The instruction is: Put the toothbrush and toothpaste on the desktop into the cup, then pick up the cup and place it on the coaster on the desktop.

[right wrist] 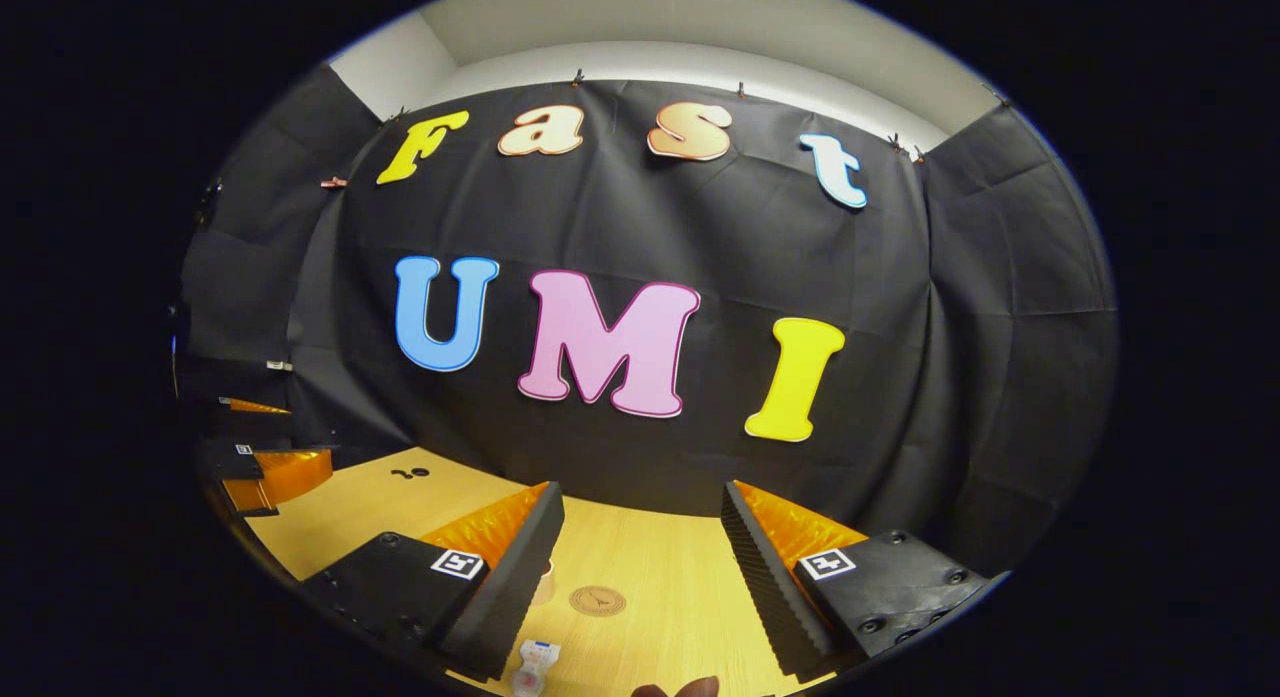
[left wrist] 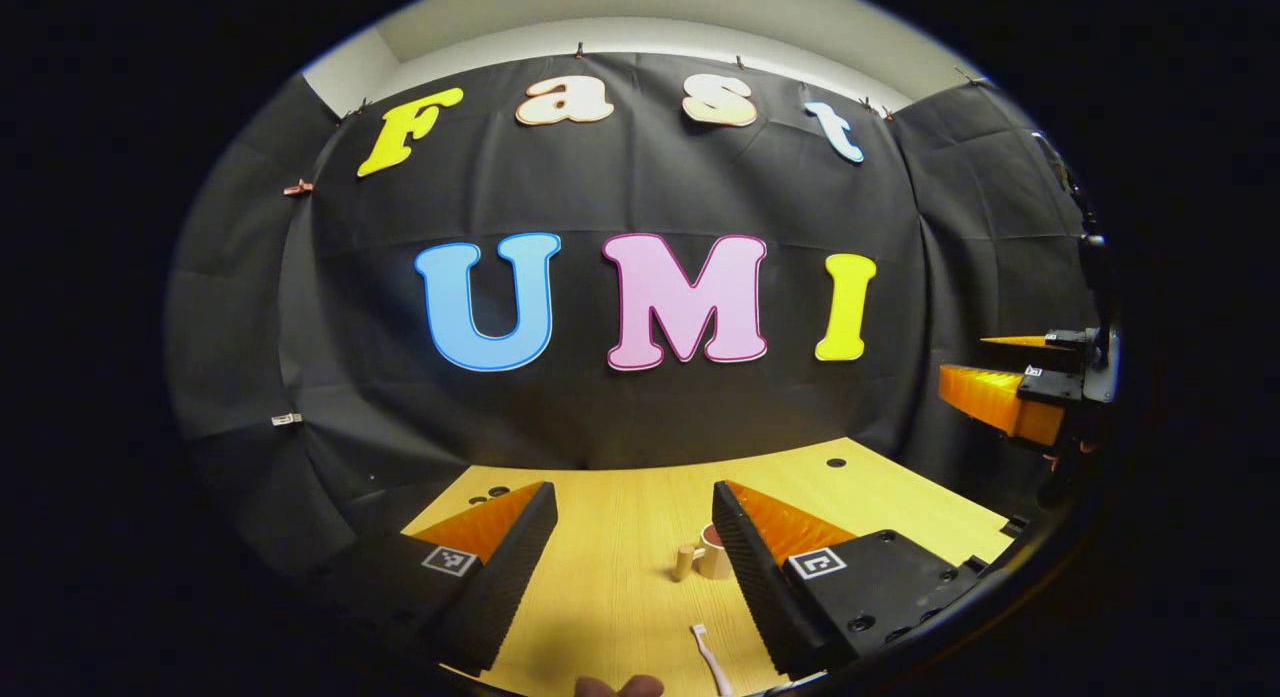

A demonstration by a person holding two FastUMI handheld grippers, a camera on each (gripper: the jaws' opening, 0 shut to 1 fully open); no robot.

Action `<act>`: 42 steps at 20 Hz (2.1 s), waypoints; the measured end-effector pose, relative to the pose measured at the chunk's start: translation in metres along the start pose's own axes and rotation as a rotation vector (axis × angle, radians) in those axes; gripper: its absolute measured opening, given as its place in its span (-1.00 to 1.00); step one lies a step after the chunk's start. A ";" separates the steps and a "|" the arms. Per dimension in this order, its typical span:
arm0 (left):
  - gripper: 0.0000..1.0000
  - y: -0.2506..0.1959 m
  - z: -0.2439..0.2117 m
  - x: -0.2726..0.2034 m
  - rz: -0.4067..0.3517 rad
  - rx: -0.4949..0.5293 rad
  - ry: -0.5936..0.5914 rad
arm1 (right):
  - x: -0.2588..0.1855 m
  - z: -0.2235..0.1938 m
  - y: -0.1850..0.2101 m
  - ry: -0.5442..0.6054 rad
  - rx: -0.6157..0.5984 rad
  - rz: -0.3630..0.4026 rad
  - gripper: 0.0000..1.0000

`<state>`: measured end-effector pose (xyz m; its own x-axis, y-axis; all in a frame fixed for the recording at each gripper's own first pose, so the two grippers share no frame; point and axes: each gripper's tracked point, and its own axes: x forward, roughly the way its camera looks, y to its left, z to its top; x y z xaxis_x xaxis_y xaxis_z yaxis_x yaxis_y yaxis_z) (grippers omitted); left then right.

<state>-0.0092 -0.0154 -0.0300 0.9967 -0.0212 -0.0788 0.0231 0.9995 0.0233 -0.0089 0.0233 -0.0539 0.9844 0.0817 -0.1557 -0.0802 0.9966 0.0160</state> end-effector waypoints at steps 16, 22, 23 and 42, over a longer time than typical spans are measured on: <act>0.94 0.028 -0.063 -0.028 0.040 -0.054 0.134 | -0.026 -0.183 0.094 0.517 0.062 0.186 0.94; 0.94 0.043 -0.086 -0.042 0.067 -0.022 0.172 | -0.035 -0.265 0.103 0.734 -0.004 0.184 0.94; 0.94 0.045 -0.090 -0.044 0.073 -0.024 0.177 | -0.031 -0.278 0.108 0.760 -0.009 0.185 0.94; 0.94 0.051 -0.123 -0.053 0.140 -0.061 0.252 | -0.013 -0.387 0.131 1.151 0.117 0.105 0.37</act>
<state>-0.0701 0.0395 -0.1473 0.9388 0.1163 -0.3241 -0.1257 0.9920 -0.0081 -0.0929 0.1540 -0.4321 0.2444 0.1782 -0.9532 -0.0791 0.9834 0.1635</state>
